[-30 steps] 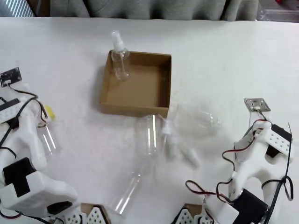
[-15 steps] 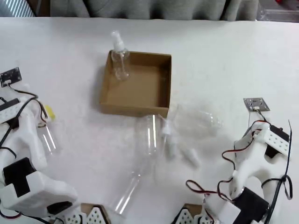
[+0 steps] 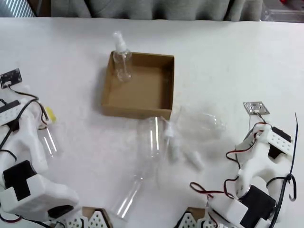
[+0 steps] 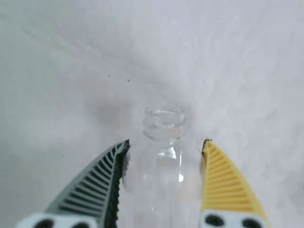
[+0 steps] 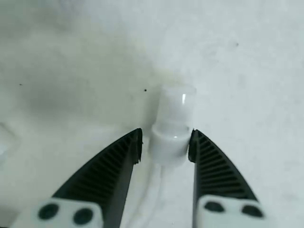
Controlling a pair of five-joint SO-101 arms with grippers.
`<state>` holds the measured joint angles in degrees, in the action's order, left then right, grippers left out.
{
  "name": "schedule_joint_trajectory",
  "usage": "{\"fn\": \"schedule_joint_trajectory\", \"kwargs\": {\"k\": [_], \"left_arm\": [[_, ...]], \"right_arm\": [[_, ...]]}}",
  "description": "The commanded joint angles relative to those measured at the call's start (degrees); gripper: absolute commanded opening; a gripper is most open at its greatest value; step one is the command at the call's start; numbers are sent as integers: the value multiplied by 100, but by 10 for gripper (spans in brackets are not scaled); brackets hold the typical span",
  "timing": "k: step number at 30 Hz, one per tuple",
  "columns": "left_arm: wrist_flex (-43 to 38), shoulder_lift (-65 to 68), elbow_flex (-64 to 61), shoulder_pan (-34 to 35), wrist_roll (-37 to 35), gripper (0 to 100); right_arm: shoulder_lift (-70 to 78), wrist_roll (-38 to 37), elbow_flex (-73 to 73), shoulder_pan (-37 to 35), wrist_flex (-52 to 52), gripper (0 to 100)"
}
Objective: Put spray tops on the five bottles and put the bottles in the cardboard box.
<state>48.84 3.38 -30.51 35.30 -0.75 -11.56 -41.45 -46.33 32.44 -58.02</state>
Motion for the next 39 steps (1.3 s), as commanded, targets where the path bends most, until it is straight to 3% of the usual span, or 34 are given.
{"fn": "schedule_joint_trajectory", "kwargs": {"k": [1, 10, 15, 23, 39], "left_arm": [[-97, -22, 0, -48, 53, 28], [-88, -22, 0, -40, 53, 28], [-88, -22, 0, -40, 53, 28], [-79, -22, 0, -40, 53, 28], [-70, -22, 0, -40, 53, 28]], "right_arm": [[-22, -70, 79, -92, 66, 145], [-22, -70, 44, -180, 66, 144], [-22, -70, 53, -198, 66, 87], [-22, -70, 62, -198, 48, 167], [-22, -26, -88, -207, 31, 151]]}}
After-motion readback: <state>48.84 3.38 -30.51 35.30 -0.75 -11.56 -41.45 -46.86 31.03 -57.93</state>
